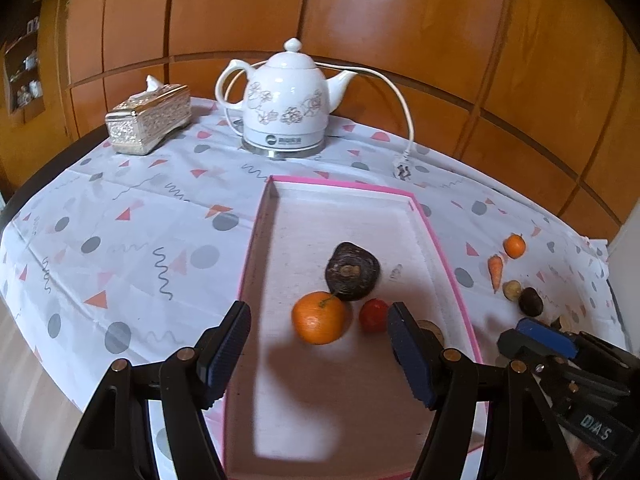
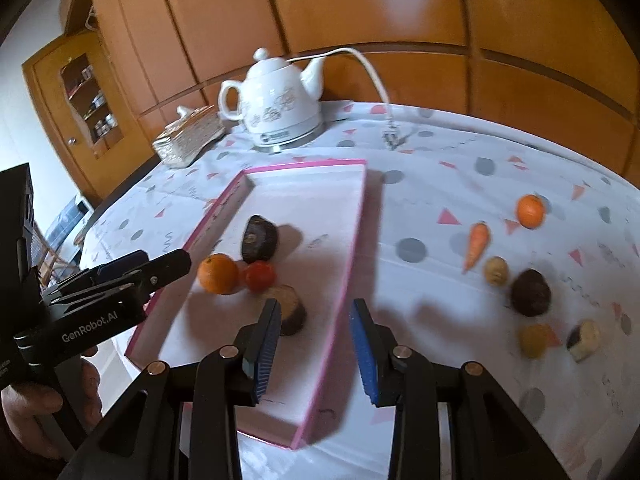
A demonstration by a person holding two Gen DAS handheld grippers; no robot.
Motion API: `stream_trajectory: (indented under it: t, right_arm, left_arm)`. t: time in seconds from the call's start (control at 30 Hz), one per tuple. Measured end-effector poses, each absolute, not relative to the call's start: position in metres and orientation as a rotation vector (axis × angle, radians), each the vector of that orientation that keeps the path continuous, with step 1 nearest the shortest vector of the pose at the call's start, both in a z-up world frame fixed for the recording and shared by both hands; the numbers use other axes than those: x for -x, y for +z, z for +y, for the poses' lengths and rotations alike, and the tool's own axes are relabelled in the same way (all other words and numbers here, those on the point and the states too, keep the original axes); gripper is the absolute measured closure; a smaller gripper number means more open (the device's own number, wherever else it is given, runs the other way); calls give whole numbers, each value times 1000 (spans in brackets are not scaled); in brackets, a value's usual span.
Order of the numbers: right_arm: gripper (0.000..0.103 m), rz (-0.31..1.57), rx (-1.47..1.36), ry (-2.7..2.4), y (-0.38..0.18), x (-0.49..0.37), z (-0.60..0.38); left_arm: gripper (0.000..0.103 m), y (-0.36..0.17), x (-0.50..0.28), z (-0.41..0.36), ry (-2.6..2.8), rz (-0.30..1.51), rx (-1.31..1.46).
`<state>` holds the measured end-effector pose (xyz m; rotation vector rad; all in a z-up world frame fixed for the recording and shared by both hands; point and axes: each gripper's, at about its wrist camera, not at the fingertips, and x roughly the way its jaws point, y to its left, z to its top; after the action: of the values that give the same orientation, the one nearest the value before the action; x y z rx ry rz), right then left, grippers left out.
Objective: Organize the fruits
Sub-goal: 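Move the left tool to the carrot and grasp it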
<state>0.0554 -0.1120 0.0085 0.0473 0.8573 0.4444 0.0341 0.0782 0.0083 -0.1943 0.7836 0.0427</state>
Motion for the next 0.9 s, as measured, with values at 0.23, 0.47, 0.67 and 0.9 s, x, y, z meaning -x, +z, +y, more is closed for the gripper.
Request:
stream_trajectory:
  t: [0.23,0.47,0.67,0.9]
  right_arm:
    - [67,848,-74,339,6,-51,-146]
    - [67,853,-144,191,1,-47,-197]
    - [67,843,-178,91,-1,-42,-234]
    - [67,849,-216,12,-9,-36,-267]
  left_arm:
    - [32,11,-35,63,7,788,172]
    - [32,16,-39,44,-40,789,143]
    - [32,20,-45,27,-82,787,112]
    - [34,24,-57,-3,-164,793,70]
